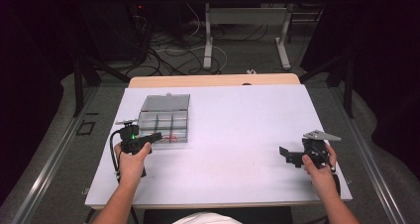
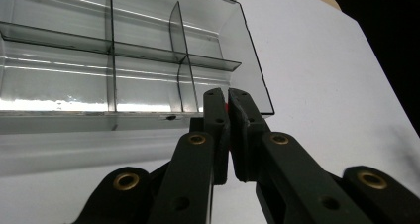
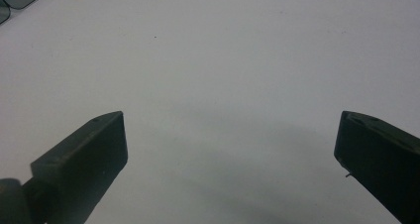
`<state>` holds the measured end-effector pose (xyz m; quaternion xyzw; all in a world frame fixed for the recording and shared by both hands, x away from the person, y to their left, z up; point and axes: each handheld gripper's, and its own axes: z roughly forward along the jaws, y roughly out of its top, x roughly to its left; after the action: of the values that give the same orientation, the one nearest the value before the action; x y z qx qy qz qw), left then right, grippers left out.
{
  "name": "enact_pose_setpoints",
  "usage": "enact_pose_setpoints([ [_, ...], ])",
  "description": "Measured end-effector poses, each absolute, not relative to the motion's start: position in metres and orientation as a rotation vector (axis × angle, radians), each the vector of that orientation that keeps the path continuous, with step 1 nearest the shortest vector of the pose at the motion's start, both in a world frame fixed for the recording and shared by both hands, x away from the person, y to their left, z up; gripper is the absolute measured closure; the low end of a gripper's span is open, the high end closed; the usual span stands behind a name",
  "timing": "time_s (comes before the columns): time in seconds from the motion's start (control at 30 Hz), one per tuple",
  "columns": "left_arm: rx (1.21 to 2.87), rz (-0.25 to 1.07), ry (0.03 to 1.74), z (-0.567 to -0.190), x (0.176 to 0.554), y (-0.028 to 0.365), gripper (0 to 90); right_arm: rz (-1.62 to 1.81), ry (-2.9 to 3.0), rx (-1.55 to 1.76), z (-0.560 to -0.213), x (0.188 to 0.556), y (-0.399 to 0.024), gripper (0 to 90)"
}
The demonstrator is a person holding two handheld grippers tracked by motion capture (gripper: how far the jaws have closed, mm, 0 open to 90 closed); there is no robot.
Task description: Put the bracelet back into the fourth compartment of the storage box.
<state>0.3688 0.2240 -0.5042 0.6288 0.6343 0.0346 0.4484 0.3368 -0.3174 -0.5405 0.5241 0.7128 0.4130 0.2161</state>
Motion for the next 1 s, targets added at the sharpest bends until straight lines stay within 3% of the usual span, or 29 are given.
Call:
enact_pose_setpoints([
  [1.0, 1.502, 0.155, 1.589, -0.481, 0.390, 0.263, 87.3, 1.142, 1.972, 1.468, -0.542, 0.337, -0.316, 0.0],
])
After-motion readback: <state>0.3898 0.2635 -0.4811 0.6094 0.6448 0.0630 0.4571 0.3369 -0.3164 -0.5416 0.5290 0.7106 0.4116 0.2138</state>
